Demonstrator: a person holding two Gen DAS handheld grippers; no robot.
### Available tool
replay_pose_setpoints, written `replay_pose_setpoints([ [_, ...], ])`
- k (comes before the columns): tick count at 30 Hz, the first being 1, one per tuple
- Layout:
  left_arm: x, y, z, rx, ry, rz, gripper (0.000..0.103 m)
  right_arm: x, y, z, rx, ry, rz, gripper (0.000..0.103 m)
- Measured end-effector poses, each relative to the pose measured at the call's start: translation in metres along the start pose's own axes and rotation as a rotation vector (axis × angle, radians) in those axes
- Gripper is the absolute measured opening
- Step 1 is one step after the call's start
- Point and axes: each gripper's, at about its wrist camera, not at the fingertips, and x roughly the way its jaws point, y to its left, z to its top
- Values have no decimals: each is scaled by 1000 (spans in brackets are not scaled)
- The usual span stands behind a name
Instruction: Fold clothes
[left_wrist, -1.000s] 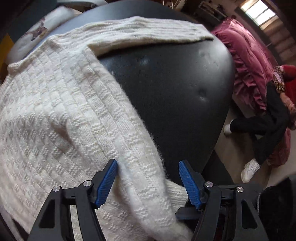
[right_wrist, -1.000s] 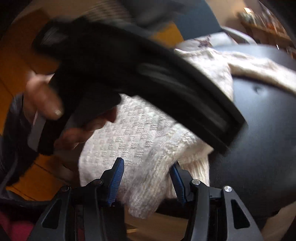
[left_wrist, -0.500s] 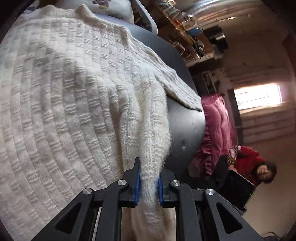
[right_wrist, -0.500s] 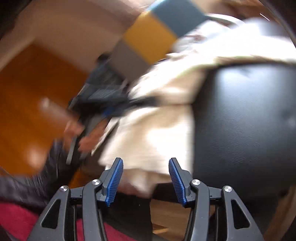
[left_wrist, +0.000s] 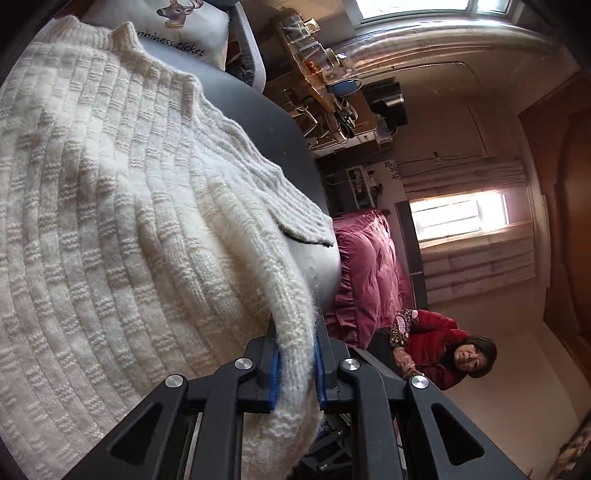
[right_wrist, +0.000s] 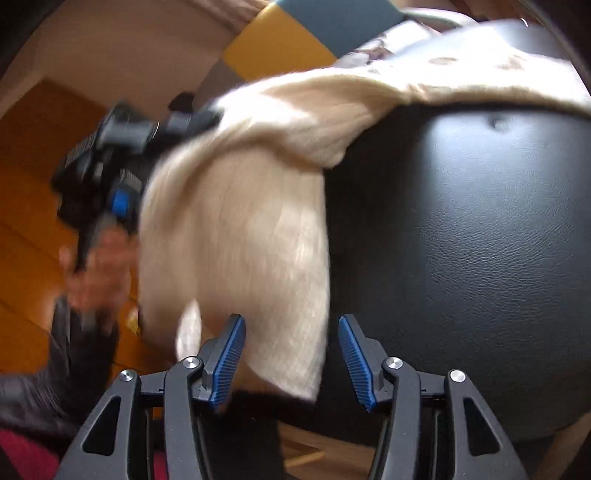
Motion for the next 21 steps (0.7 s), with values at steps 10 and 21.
replay_pose_setpoints([
  [10, 38, -41, 12, 27, 47, -57, 13, -7, 14, -13, -135, -11, -143, 54],
  [21, 33, -26, -1, 127, 19, 242, 13, -16, -40, -13, 129, 67, 69, 50],
])
